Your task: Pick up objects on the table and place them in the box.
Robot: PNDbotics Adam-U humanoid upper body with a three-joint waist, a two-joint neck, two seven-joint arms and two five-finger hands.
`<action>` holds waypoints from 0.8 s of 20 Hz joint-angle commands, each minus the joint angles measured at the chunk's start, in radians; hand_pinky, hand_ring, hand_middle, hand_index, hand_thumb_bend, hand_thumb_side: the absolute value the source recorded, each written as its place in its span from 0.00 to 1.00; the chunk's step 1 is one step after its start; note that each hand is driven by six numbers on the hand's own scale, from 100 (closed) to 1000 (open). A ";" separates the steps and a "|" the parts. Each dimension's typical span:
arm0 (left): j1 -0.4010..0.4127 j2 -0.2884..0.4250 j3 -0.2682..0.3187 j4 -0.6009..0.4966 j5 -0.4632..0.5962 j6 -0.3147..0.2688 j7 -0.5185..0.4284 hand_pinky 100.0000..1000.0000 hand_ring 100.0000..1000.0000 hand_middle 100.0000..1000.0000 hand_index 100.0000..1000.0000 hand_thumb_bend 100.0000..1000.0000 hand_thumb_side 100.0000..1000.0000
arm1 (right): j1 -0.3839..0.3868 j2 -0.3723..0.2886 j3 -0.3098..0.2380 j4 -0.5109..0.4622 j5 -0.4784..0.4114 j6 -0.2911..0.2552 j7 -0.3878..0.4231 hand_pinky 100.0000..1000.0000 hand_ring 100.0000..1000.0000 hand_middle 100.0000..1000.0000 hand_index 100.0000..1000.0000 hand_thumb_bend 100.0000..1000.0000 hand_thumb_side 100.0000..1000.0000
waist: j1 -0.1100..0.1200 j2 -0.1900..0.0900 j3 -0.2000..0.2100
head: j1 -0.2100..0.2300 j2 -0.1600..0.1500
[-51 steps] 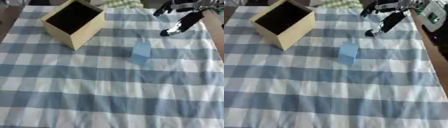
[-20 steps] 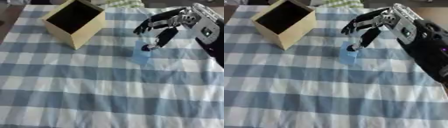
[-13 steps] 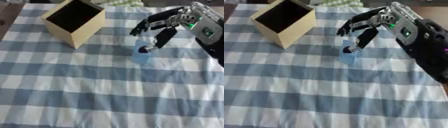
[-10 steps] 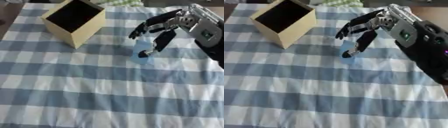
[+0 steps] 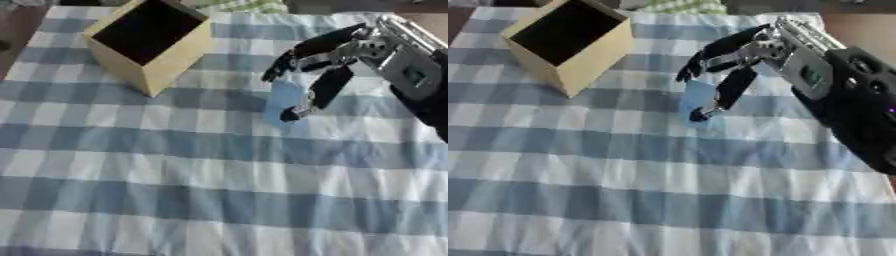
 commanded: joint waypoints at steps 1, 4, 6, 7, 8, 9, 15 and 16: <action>-0.001 0.008 0.004 -0.014 -0.002 0.000 -0.005 0.57 0.67 0.74 0.81 0.02 0.68 | -0.012 -0.025 -0.026 -0.009 0.027 -0.075 0.043 0.87 0.92 0.87 1.00 0.40 0.72 | 0.004 -0.016 0.000 | -0.001 -0.003; 0.000 0.007 0.003 -0.014 -0.004 0.001 -0.007 0.58 0.67 0.74 0.81 0.01 0.68 | -0.007 -0.031 -0.033 -0.016 0.044 -0.078 0.014 0.87 0.92 0.87 1.00 0.40 0.73 | 0.005 -0.014 -0.001 | -0.001 -0.002; 0.000 0.006 0.003 -0.014 -0.006 0.002 -0.009 0.58 0.68 0.74 0.81 0.01 0.68 | -0.004 -0.033 -0.035 -0.015 0.050 -0.076 0.002 0.87 0.92 0.87 1.00 0.39 0.74 | 0.005 -0.013 -0.001 | -0.001 -0.001; 0.000 0.005 0.003 -0.014 -0.006 0.003 -0.010 0.58 0.68 0.74 0.81 0.01 0.69 | -0.002 -0.033 -0.036 -0.013 0.052 -0.074 -0.001 0.87 0.92 0.87 1.00 0.39 0.75 | 0.005 -0.012 -0.001 | -0.002 -0.002; 0.000 0.005 0.002 -0.014 -0.006 0.003 -0.011 0.58 0.68 0.74 0.81 0.01 0.69 | -0.001 -0.032 -0.037 -0.010 0.054 -0.073 -0.003 0.87 0.92 0.87 1.00 0.39 0.75 | 0.005 -0.011 0.000 | -0.002 -0.002; -0.001 0.005 0.002 -0.014 -0.006 0.004 -0.012 0.58 0.67 0.74 0.81 0.01 0.69 | 0.001 -0.030 -0.036 -0.005 0.056 -0.074 -0.002 0.87 0.92 0.87 1.00 0.40 0.76 | 0.005 -0.011 0.000 | -0.002 -0.003; -0.002 0.000 -0.001 -0.014 -0.003 0.004 -0.020 0.58 0.68 0.74 0.81 0.01 0.70 | 0.006 -0.004 -0.035 0.049 0.075 -0.086 0.030 0.86 0.91 0.86 1.00 0.44 0.81 | 0.007 -0.008 0.004 | -0.006 -0.001; -0.002 0.000 -0.001 -0.014 -0.003 0.005 -0.020 0.58 0.68 0.74 0.81 0.01 0.70 | 0.007 0.000 -0.038 0.057 0.079 -0.086 0.030 0.85 0.91 0.86 1.00 0.43 0.80 | 0.007 -0.007 0.005 | -0.006 -0.002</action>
